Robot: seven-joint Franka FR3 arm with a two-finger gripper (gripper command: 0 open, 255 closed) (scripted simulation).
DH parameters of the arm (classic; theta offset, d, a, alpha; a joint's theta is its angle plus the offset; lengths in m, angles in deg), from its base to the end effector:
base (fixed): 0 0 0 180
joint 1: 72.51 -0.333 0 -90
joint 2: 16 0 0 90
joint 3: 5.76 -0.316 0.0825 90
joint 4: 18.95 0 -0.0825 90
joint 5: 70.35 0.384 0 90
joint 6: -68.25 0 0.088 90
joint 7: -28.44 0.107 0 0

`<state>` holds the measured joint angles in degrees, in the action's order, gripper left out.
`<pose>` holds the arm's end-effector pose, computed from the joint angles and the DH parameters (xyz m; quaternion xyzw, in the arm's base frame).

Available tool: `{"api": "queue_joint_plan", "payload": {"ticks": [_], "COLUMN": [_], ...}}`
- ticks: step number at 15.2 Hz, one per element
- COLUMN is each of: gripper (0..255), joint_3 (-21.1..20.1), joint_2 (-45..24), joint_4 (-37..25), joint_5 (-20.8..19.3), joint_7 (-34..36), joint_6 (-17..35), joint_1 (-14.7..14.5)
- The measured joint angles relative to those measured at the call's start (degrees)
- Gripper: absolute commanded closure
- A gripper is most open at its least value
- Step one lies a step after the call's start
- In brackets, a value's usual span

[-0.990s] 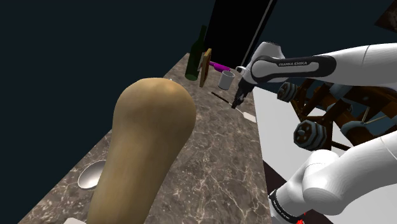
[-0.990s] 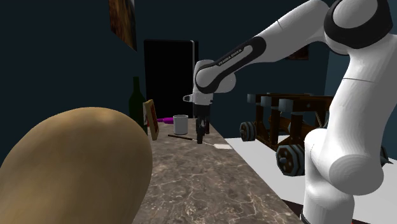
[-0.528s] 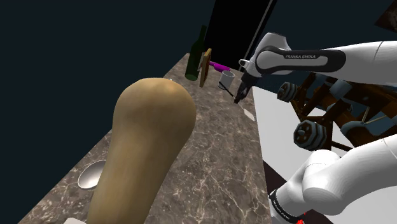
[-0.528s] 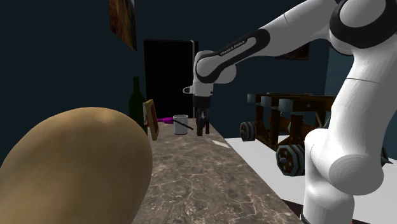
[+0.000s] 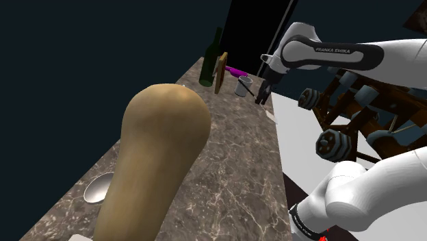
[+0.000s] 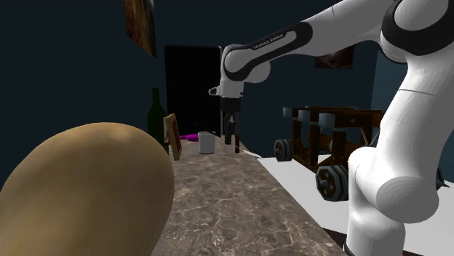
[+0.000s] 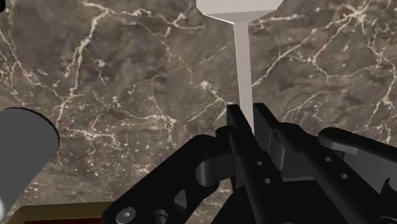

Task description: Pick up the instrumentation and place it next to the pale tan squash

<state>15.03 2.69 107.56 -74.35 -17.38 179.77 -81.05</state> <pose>0.4523 -0.1151 0.5079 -0.9510 -0.3073 -0.0318 0.0103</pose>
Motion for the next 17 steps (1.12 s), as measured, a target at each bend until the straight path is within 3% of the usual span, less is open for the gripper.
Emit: {"api": "queue_joint_plan", "payload": {"ticks": [17], "gripper": [255], "joint_3": [-0.8], "joint_2": [0.3], "joint_4": [-12.8], "joint_5": [0.3], "joint_7": [0.3], "joint_6": [-13.1], "joint_1": [-0.4]}}
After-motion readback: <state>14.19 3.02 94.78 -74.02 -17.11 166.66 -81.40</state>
